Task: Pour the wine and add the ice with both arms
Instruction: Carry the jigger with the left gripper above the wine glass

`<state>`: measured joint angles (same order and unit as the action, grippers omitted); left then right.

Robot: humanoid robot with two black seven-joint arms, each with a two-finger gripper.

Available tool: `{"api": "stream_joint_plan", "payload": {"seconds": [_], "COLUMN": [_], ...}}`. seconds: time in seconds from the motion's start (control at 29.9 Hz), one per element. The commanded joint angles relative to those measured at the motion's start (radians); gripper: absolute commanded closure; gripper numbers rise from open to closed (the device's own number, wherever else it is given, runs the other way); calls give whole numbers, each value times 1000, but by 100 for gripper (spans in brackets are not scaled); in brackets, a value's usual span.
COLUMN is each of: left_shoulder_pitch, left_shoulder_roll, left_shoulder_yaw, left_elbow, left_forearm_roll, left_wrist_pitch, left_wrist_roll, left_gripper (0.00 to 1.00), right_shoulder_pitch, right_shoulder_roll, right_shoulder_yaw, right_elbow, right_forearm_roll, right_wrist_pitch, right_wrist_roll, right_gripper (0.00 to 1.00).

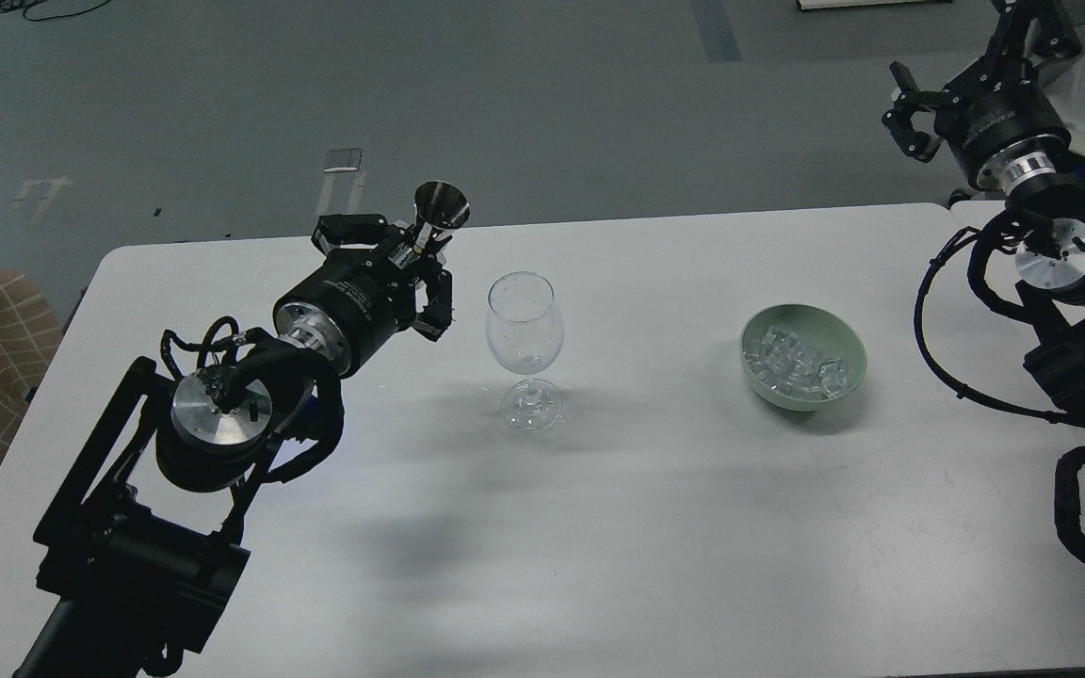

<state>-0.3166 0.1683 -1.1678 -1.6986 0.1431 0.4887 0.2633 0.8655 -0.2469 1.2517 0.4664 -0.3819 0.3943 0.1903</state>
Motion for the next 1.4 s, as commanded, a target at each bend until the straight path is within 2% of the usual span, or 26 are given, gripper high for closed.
{"api": "stream_joint_plan", "payload": {"seconds": [0.0, 0.6, 0.9, 1.04, 1.37], "left_shoulder_pitch": [-3, -15, -26, -22, -19], "left_shoulder_roll": [2, 14, 20, 25, 25], "left_shoulder_yaw": [17, 27, 28, 46, 99], "left_elbow": [-3, -4, -10, -24, -20], "left_forearm_roll": [58, 154, 158, 164, 306], "left_wrist_pitch": [0, -9, -36, -76, -113], "left_wrist_roll": [1, 10, 14, 14, 14], "left_gripper": [100, 100, 100, 100, 100], "right_shoulder_pitch": [-2, -2, -2, -2, -2], "right_shoulder_roll": [0, 1, 0, 0, 0], "right_shoulder_yaw": [0, 0, 0, 0, 0], "right_elbow": [0, 3, 3, 3, 5], "right_forearm_roll": [0, 0, 0, 0, 0], "right_wrist_pitch": [0, 0, -2, -2, -2], "right_wrist_roll": [0, 0, 0, 0, 1], "right_gripper": [0, 0, 0, 0, 0]}}
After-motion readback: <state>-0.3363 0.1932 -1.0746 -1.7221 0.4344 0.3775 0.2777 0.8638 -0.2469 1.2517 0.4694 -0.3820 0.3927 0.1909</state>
